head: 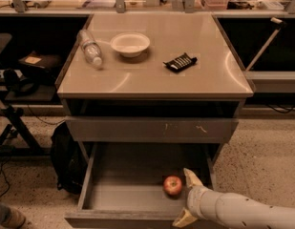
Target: Pick apple from middle drawer and place on counter
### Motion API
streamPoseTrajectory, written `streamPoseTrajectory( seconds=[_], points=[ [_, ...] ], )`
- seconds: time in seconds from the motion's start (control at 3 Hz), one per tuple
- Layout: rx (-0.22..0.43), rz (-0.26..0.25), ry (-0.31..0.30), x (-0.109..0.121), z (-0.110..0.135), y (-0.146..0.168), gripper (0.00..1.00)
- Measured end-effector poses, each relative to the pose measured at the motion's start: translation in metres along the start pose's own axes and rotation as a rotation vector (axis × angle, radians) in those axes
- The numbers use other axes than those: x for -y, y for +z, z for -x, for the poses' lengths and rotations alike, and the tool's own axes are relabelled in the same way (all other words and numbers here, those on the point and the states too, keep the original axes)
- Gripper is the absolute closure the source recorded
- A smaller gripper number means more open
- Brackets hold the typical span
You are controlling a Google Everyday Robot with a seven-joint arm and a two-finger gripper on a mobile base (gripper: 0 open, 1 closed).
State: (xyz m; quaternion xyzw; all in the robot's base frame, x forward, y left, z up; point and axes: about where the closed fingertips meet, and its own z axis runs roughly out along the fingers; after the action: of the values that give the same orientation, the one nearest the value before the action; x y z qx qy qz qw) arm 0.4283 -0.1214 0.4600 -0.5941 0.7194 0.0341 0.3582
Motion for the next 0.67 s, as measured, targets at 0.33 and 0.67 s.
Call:
streamPoseTrajectory(
  seconds=[0.33,0.67],
  points=[
    [0.033,-0.025,0.030,0.011,-0.003,-0.009,0.00],
    [0.022,-0.068,0.087,0.018,-0.023,-0.029,0.00]
  ],
)
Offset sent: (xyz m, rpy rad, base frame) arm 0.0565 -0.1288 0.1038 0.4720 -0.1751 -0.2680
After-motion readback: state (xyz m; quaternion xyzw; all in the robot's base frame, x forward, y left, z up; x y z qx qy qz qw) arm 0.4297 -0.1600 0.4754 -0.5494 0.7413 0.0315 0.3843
